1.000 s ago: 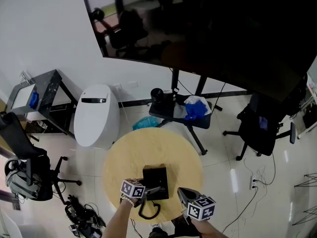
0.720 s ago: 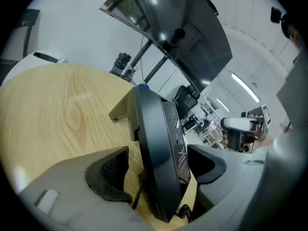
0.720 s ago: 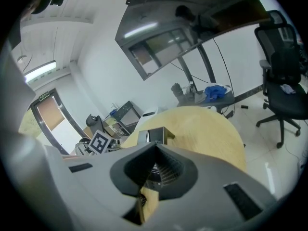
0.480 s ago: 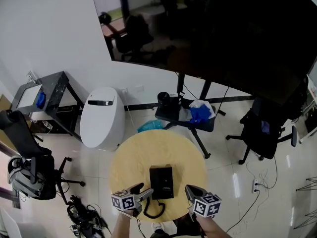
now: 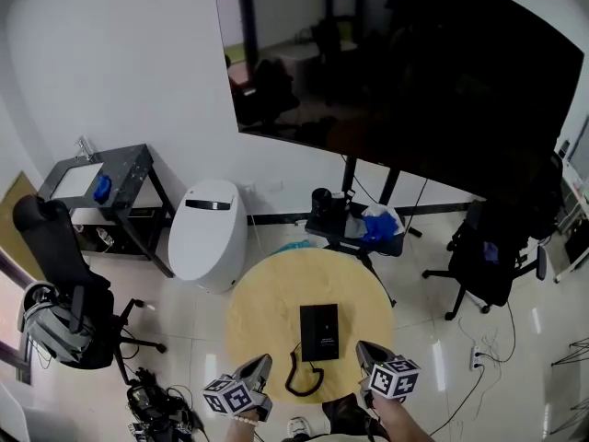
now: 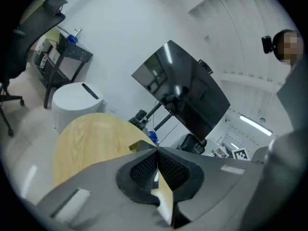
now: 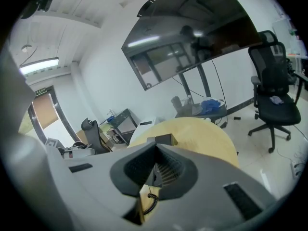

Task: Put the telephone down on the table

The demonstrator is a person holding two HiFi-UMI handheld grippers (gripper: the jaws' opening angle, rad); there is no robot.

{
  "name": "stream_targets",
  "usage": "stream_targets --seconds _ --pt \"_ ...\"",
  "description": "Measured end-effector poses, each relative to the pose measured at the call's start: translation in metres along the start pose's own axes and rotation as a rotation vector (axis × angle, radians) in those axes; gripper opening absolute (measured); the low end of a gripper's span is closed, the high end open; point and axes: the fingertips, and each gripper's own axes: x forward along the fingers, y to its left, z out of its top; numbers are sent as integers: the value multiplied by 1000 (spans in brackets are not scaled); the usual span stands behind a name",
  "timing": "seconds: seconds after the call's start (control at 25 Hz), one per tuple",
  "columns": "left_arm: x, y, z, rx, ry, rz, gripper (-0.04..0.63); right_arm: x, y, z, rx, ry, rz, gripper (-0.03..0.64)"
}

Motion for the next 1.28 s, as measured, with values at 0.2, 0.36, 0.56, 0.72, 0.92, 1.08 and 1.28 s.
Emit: stream_targets --seconds 0.2,0.36,0.56,0.72,0.92,1.08,1.28 --pt "-13 -9 -38 -39 116 48 0 -29 22 -7 40 -65 -37 5" --pt "-24 -19 -58 -38 154 61 0 -50 42 -23 30 -65 -37 5" --pt "-36 -36 -74 -39 170 67 0 -73 47 -43 39 -53 -40 5" --pt "-45 -52 -77 -27 160 65 0 -87 52 -54 50 -57 -30 5" --pt "-53 -82 -89 47 163 65 0 -116 51 -70 60 -70 -9 5" --pt "-60 -111 -121 113 218 73 0 -152 39 -79 68 -94 -5 5" --pt "-80 -151 -146 201 207 79 0 -189 32 -91 69 -119 28 5"
